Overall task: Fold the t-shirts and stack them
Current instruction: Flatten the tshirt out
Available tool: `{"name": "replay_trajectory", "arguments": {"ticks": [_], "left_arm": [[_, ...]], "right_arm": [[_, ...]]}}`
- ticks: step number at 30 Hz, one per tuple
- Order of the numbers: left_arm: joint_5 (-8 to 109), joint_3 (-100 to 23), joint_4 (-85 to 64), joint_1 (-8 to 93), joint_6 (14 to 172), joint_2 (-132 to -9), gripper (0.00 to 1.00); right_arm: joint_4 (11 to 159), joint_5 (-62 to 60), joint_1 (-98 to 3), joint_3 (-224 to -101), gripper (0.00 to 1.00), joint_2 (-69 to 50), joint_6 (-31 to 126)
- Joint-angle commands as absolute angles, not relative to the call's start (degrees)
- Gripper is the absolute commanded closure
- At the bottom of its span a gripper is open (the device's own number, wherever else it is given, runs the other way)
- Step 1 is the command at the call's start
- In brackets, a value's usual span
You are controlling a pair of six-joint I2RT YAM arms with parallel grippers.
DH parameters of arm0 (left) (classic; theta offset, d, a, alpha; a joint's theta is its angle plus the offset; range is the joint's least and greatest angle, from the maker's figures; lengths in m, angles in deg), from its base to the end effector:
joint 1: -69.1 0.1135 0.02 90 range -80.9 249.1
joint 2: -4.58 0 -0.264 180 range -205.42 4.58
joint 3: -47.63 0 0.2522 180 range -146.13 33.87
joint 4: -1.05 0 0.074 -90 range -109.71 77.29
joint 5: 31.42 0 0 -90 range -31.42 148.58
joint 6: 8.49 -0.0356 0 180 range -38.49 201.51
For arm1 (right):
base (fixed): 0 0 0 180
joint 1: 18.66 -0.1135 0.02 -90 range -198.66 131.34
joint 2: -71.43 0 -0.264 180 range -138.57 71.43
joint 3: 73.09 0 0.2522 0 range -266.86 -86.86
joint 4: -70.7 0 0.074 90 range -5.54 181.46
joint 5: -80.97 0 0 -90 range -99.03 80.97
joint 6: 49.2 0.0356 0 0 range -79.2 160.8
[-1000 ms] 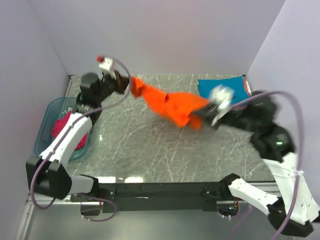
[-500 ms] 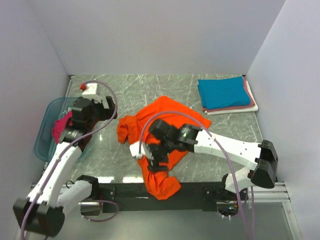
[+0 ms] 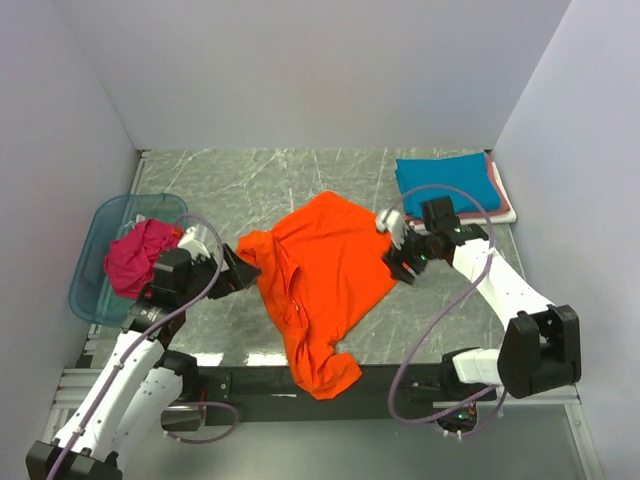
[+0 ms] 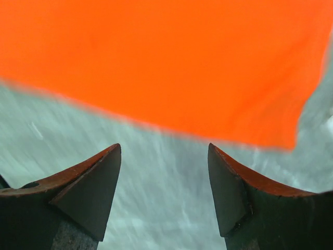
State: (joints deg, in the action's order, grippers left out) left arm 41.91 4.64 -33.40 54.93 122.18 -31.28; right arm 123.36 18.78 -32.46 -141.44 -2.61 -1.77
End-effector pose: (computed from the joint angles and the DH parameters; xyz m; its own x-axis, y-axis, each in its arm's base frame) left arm 0.1452 -0.0472 0.2498 -0.6514 -0.4794 -0.5881 0.0753 0.7304 -0.6789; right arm 0.2424 0.0766 0.2525 -0.3053 -0.6911 -0.6551 -0.8897 0.4522 -0.0625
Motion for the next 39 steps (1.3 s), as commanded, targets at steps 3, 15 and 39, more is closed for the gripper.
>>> {"name": "replay_trajectory", "arguments": {"ticks": [3,15,39], "left_arm": [[45.18,3.38,-35.64,47.41,129.23,-33.55,0.13],[70.79,-9.26,-34.95,27.62,135.84,-64.04,0.26],[86.26,-22.83,-41.62,23.66,136.18,-84.12,1.0]], "right_arm": [[128.41,20.76,-23.5,-134.23,0.27,2.08,-41.25],[121.83,26.13,-23.32,-137.39,0.28,-6.7,-50.79],[116.54,16.29,-30.52,-138.71,0.35,-16.37,-52.98]]}}
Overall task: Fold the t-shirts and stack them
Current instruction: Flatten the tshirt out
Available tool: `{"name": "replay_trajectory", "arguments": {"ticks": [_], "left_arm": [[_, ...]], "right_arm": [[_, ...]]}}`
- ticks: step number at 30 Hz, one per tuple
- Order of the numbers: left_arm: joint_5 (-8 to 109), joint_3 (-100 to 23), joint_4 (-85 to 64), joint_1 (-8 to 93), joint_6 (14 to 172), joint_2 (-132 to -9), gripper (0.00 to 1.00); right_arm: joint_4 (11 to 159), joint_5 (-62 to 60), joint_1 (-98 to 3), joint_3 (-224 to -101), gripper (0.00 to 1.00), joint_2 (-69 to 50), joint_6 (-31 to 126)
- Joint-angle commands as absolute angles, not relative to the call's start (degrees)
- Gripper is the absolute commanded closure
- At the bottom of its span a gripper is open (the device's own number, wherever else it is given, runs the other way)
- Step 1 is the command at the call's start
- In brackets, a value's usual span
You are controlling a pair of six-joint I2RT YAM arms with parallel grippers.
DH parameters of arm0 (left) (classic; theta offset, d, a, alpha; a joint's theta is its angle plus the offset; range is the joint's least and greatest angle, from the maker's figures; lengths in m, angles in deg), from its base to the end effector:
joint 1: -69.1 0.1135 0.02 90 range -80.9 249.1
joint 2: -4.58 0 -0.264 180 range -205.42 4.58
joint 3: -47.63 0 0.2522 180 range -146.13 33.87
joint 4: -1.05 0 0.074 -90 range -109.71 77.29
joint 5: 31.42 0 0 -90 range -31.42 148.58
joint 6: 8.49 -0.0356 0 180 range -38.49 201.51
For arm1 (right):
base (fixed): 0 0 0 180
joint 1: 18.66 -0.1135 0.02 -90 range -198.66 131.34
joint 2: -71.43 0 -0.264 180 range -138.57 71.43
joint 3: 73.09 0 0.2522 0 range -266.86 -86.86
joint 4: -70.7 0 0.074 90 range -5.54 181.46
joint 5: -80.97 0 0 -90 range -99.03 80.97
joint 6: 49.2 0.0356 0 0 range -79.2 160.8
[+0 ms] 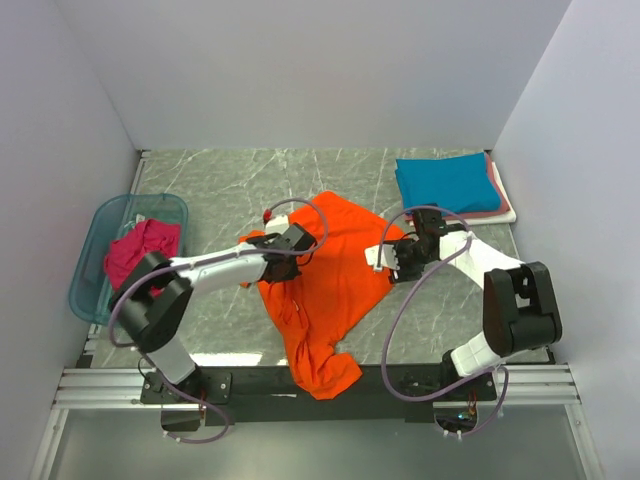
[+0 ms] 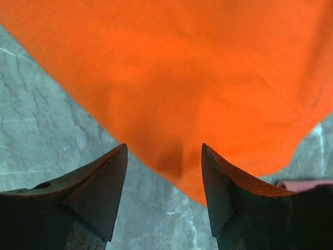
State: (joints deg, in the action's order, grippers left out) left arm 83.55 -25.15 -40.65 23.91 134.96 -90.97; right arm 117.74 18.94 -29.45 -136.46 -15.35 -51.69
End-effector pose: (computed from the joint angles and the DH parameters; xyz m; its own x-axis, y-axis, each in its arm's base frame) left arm 0.2389 -0.2192 0.1828 -0.7924 -0.2357 -0.5627 -0.2042 0.9716 -0.1194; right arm 0.2640 0.0673 0.1775 0.3594 -0.8297 -0.4270 -0.9109 -0.2127 -0.3535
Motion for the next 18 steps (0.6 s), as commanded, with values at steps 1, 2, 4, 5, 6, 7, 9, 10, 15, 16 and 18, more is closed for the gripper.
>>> {"name": "replay_trajectory", "arguments": {"ticks": [1,2,4,5,6,7,9,10,15,16,18], "left_arm": [[86.52,-21.42,-41.89,23.66,137.66,-82.27,0.99],[86.44,-18.19,-42.06,23.75,138.37,-77.99,1.0],[86.35,-14.66,-42.41,23.93,140.92,-73.49,1.0],[85.92,-11.16,-42.68,24.1,141.71,-68.85,1.0],[85.48,-9.39,-42.85,24.36,142.5,-66.55,1.0],[85.12,-7.63,-42.86,25.41,143.64,-64.26,1.0],[83.81,-3.32,-43.55,26.56,144.88,-58.11,1.0],[83.11,-2.09,-43.65,27.87,145.58,-56.17,1.0],[77.49,3.81,-43.99,31.57,147.07,-47.28,1.0],[77.13,4.34,-44.35,31.83,147.43,-45.53,1.0],[76.77,5.57,-45.75,32.54,149.09,-43.86,1.0]], "right_arm": [[116.8,16.02,-30.61,-138.71,0.36,-16.55,-53.24],[117.15,15.85,-30.7,-138.71,0.37,-16.64,-53.5],[117.51,14.97,-30.61,-138.62,0.39,-16.99,-53.94],[117.94,14.53,-30.7,-138.54,0.4,-17.08,-54.38],[118.04,14.26,-30.61,-138.36,0.41,-17.16,-54.56],[118.04,13.83,-30.7,-138.19,0.41,-17.17,-55.0],[118.04,13.3,-30.61,-137.57,0.41,-17.08,-55.44],[117.86,13.03,-30.61,-137.31,0.41,-17.08,-55.53],[117.69,12.59,-30.87,-137.04,0.43,-18.13,-55.53],[117.6,12.59,-30.88,-136.87,0.44,-18.39,-55.35],[117.42,12.33,-31.14,-136.69,0.45,-18.83,-55.27]]}}
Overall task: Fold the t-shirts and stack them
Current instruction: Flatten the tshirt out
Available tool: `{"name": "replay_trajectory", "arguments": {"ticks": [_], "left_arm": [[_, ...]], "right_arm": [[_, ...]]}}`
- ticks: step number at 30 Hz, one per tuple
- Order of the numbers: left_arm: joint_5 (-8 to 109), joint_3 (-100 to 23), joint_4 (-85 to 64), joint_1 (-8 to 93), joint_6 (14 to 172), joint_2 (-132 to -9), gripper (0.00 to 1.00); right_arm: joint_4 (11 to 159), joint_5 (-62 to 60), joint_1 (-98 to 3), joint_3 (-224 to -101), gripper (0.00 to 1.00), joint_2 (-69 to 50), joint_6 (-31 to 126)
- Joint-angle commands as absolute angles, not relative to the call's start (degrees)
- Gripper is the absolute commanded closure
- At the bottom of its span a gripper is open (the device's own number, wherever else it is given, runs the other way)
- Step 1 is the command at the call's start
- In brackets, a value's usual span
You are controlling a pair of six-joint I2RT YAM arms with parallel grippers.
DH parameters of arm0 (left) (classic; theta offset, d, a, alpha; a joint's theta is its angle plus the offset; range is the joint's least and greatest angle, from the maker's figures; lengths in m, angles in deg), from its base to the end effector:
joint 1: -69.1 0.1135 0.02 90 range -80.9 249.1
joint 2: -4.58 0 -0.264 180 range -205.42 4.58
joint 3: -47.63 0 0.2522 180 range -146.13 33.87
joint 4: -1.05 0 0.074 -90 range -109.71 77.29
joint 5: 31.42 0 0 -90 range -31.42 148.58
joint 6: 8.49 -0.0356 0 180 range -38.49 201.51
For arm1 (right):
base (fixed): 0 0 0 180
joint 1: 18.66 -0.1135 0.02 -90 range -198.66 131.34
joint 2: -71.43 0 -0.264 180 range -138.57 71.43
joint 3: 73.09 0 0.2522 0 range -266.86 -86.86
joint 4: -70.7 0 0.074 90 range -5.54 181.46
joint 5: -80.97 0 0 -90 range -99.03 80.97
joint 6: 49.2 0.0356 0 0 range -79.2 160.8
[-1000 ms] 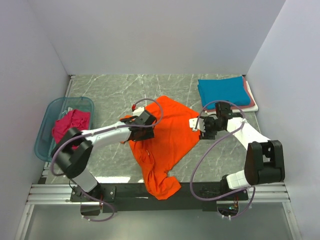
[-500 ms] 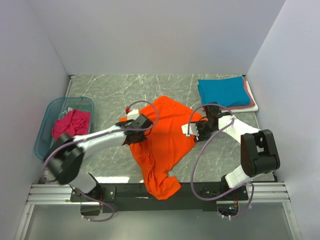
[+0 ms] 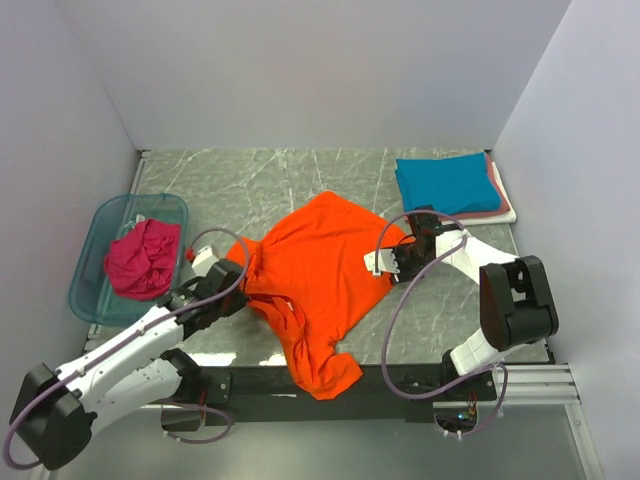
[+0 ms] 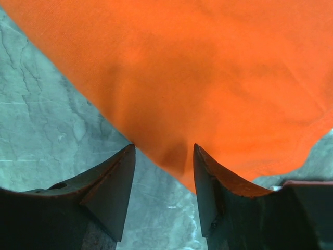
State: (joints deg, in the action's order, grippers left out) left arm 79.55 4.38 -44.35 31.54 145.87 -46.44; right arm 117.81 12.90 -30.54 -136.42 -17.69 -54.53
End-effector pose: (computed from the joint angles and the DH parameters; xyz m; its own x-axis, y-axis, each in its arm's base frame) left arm 0.1410 -0.0924 0.1988 -0.6344 -0.5741 -0.5176 -0.3993 0.8168 -0.4165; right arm 0.2659 0.0695 0.1655 0.3840 -0.8631 -0.3281 -0.9036 -0.2781 -0.3259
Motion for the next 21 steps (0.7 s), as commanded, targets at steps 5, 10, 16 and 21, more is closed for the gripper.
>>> {"name": "replay_trajectory", "arguments": {"ticks": [5,10,16,21], "left_arm": [[75.72,8.64,-48.3,33.68,152.96,-36.74,1.0],[73.88,10.05,-50.85,34.03,156.39,-29.45,1.0],[71.41,7.26,-53.83,34.03,156.4,-27.06,1.0],[71.24,4.08,-58.49,33.95,155.96,-26.01,1.0]], "right_arm": [[116.28,11.36,-32.02,-135.72,0.52,-19.89,-55.0],[116.02,10.83,-32.63,-135.46,0.59,-20.94,-54.3],[117.77,8.91,-32.64,-136.42,0.84,-21.91,-53.25],[124.26,6.62,-31.59,-134.32,0.99,-15.95,-52.36]]}}
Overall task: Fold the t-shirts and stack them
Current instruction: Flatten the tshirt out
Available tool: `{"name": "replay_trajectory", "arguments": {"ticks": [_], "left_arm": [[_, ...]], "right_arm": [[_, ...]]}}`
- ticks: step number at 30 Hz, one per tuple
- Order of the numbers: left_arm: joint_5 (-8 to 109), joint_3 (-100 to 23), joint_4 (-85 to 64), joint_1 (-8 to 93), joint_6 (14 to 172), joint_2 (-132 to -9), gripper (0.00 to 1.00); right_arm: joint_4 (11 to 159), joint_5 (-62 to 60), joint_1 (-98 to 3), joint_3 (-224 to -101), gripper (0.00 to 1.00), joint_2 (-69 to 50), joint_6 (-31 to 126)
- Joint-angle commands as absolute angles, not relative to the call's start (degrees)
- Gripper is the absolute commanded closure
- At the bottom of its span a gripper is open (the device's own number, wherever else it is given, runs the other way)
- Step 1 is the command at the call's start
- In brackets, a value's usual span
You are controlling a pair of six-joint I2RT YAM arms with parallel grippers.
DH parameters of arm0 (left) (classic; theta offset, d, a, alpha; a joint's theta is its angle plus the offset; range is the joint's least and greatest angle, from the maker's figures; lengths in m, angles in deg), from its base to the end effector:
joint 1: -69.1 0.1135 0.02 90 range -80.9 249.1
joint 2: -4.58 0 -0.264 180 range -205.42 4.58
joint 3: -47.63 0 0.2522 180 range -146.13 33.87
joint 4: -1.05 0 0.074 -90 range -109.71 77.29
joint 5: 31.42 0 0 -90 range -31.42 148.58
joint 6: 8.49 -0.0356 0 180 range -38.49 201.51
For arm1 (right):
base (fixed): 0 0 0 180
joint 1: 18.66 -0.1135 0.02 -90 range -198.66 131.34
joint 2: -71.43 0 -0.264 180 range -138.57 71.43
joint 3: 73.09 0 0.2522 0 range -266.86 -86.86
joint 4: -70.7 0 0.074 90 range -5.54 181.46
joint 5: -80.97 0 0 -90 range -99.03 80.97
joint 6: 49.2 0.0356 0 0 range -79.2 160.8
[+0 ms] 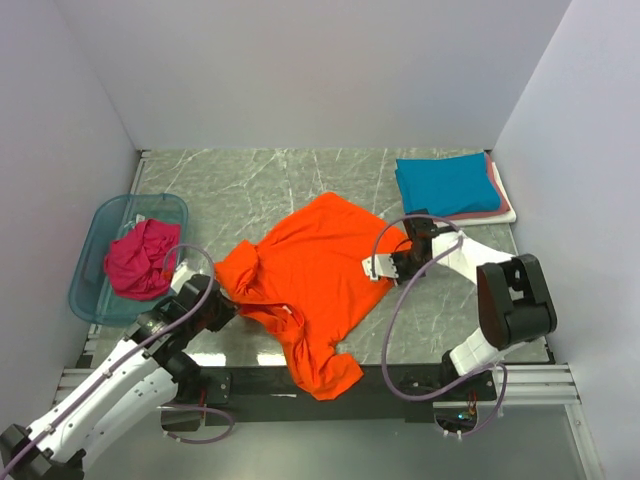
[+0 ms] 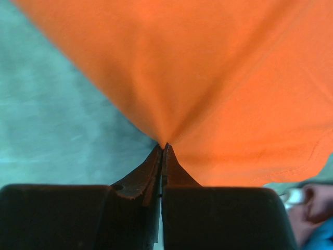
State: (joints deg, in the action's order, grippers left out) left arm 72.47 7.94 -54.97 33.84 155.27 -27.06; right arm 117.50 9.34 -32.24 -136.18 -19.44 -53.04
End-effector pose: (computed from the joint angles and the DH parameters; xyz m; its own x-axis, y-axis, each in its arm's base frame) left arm 0.1010 -0.0609 0.2067 -0.5817 -0.7302 -0.3584 -0.4623 0.6593 -0.5929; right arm 0.2655 0.0757 0.1560 0.3664 -0.8856 -0.2853 -0.9146 -0.2863 -0.2856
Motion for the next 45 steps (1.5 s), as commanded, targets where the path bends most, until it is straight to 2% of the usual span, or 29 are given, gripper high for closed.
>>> {"name": "replay_trajectory", "arguments": {"ticks": [1,8,12,13,15,16,17,18,19,20,21,22,24,27,30,31,33,34,37,42,45], "left_arm": [[70.62,3.56,-58.85,33.95,155.96,-25.48,1.0],[64.21,1.88,-62.54,33.95,155.08,-22.75,1.0],[56.22,4.6,-59.12,33.95,153.85,-23.98,1.0],[54.12,5.91,-58.42,33.95,153.41,-24.33,1.0],[50.94,6.28,-58.15,34.03,152.1,-24.07,1.0],[50.67,5.14,-58.76,33.95,151.65,-22.68,1.0],[51.62,4.18,-60.16,33.95,150.87,-21.71,0.97],[52.24,3.04,-61.04,33.95,150.25,-20.74,0.92],[52.95,0.5,-61.66,33.95,149.64,-18.9,0.82],[53.91,-0.74,-62.19,33.95,149.02,-18.02,0.72],[55.92,-1.89,-62.45,34.03,147.36,-17.31,0.5],[56.81,-3.46,-62.02,33.95,146.3,-16.61,0.42],[57.69,-3.92,-59.74,33.95,142.97,-17.21,0.28],[59.79,-3.83,-53.07,34.03,136.46,-24.49,0.17],[60.25,-4.53,-42.88,35.43,128.66,-36.78,0.17],[59.03,-6.54,-41.29,35.96,126.62,-44.3,0.19],[59.02,-10.14,-39.34,36.49,120.99,-52.24,0.22],[58.15,-14.08,-39.17,36.41,119.32,-59.24,0.24],[58.13,-21.64,-41.27,35.44,114.39,-69.38,0.31],[60.68,-27.38,-44.43,34.13,111.22,-79.34,0.47],[63.31,-29.84,-46.19,31.67,110.61,-85.05,0.47]], "right_arm": [[125.67,6.01,-31.14,-132.84,0.99,-14.37,-52.63],[138.23,-0.94,-22.89,-121.67,1.0,5.64,-56.84],[144.04,-1.82,-16.56,-119.46,0.99,12.79,-59.92],[145.36,-1.13,-14.81,-119.46,0.92,13.76,-60.27],[146.16,0.98,-13.74,-120.42,0.86,15.61,-59.23],[146.95,4.38,-13.3,-122.87,0.73,15.79,-57.65],[148.87,7.12,-12.43,-124.46,0.65,15.71,-56.86],[149.58,9.75,-12.16,-126.3,0.6,15.36,-54.76],[150.03,15.43,-12.16,-129.89,0.52,14.83,-53.35],[149.16,18.45,-12.16,-131.66,0.48,13.35,-51.5],[148.19,21.09,-12.16,-134.81,0.46,12.29,-47.66],[147.31,24.51,-12.24,-136.41,0.43,10.89,-45.97],[142.23,33.74,-13.46,-139.22,0.41,5.79,-36.7],[133.44,37.12,-17.85,-145.37,0.41,-3.87,-24.46],[125.0,32.22,-26.02,-152.22,0.44,-12.22,-3.4],[123.24,30.63,-28.74,-153.64,0.46,-13.98,0.42],[120.76,29.47,-29.73,-158.02,0.49,-19.17,8.93],[120.5,29.64,-29.91,-159.35,0.5,-20.67,11.16],[120.67,28.51,-29.73,-162.09,0.5,-24.89,14.78],[117.16,26.74,-29.12,-158.67,0.5,-24.46,16.45],[117.16,27.8,-28.42,-158.4,0.5,-24.02,16.54]]}}
